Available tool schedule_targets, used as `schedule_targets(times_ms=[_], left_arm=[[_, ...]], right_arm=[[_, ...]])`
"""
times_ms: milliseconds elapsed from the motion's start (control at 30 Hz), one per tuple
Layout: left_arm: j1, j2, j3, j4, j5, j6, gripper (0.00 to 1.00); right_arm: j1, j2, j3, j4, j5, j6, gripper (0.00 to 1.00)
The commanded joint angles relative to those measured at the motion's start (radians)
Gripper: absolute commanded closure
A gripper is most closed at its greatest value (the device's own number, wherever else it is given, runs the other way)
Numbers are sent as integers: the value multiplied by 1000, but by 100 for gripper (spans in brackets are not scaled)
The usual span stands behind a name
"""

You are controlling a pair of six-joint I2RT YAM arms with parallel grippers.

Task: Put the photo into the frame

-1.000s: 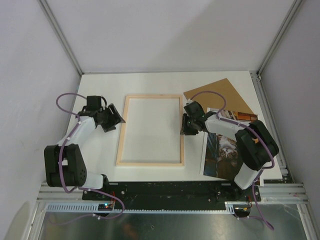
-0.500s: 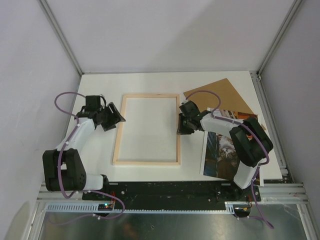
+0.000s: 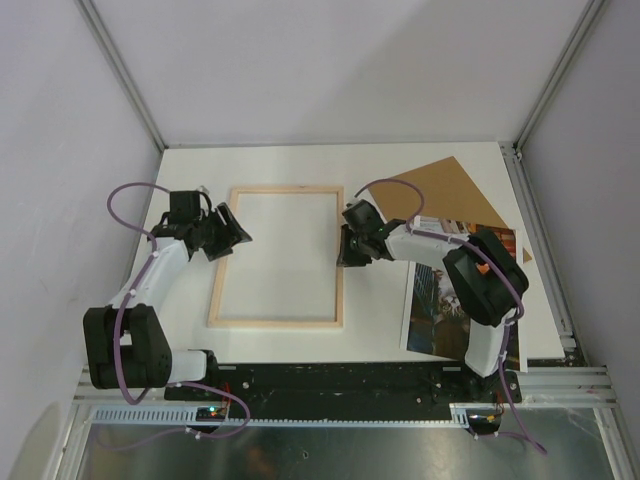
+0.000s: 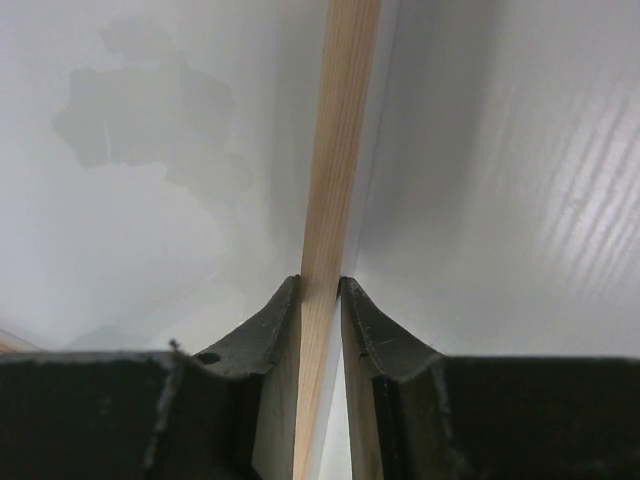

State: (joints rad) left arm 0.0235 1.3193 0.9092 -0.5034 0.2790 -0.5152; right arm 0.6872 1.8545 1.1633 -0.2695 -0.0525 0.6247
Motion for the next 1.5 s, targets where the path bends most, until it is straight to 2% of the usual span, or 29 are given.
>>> schedule_targets(times_ms=[0,133,300,467,633,767,900,1100,1300,1467], left_arm=[[-7,-39,6,5,30,6,33],[-9,-44,4,3,38,4,33],[-29,-39,7,5,39,-2,33],[-76,-32,24,7,37,-19,33],[-214,-7,60,30,10,-65,32],[-354,42,80,100,6,-119,32],[-485,109,87,241,54,-172,31],[-681,325,195,439,130,-203,26],[-792,593,356,565,241,-222,22],[-827,743,412,666,317,-255,21]], right_arm=[[15,53,70,40,-19,10,76],[26,83,111,34,-29,10,73],[32,64,124,24,-32,13,60],[0,-34,125,-11,-26,9,45],[-75,-191,113,-118,80,-12,32],[-214,-410,-39,-175,158,1,26],[-418,-612,-211,-227,175,9,22],[-653,-827,-370,-299,182,-1,13],[-905,-856,-474,-269,92,-47,9],[-984,-796,-494,-178,83,-39,9]])
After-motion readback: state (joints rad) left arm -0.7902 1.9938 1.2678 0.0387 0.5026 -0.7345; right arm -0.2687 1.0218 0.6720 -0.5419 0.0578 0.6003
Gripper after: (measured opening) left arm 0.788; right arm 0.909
